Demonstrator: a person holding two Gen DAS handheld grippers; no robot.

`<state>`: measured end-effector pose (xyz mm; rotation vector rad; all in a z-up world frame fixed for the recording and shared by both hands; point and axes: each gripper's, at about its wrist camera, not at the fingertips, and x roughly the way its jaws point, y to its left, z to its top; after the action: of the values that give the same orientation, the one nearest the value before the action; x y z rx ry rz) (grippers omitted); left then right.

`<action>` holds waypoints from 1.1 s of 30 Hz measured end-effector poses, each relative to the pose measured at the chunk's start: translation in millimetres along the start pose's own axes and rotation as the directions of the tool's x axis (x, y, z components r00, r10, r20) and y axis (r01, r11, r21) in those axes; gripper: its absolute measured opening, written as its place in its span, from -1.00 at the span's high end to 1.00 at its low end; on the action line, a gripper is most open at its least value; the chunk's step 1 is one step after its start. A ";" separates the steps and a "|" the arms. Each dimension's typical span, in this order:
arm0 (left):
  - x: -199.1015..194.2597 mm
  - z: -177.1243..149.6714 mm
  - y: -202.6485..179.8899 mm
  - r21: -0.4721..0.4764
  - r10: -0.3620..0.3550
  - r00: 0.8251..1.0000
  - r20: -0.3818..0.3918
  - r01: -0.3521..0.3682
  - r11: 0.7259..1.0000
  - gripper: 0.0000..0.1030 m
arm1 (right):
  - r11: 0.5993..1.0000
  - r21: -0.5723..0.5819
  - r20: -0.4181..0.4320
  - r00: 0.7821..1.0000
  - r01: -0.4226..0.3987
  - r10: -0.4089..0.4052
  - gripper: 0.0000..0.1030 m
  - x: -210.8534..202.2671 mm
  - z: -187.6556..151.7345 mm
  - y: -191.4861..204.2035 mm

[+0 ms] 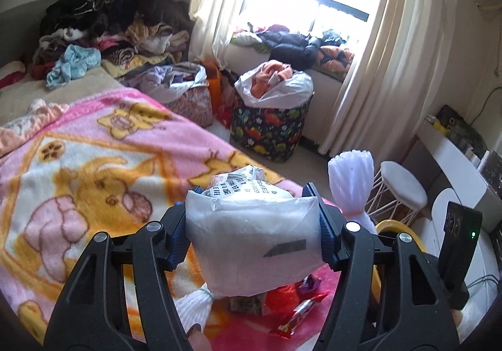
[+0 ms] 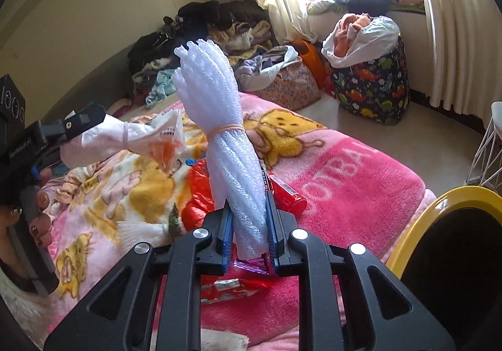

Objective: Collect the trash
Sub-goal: 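Carry the white bag and foam sleeve in both grippers over the yellow bin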

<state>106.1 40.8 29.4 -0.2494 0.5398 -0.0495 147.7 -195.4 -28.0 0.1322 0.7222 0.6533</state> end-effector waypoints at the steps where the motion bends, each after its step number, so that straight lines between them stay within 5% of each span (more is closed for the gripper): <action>1: -1.6 0.8 -1.4 0.003 -0.004 1.000 0.004 0.004 1.000 -0.09 | 1.000 0.001 0.007 1.000 0.000 0.000 0.66 -4.7 -0.3 0.4; 33: -2.0 -27.9 -99.7 0.146 -0.195 0.980 -0.045 0.199 0.969 -0.09 | 0.984 0.150 0.120 0.986 0.098 -0.117 0.66 -96.0 -28.0 -43.8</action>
<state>91.8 -61.7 31.9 -0.1551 0.5373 -0.2863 97.6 -290.5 -8.6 0.2638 0.6476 0.4846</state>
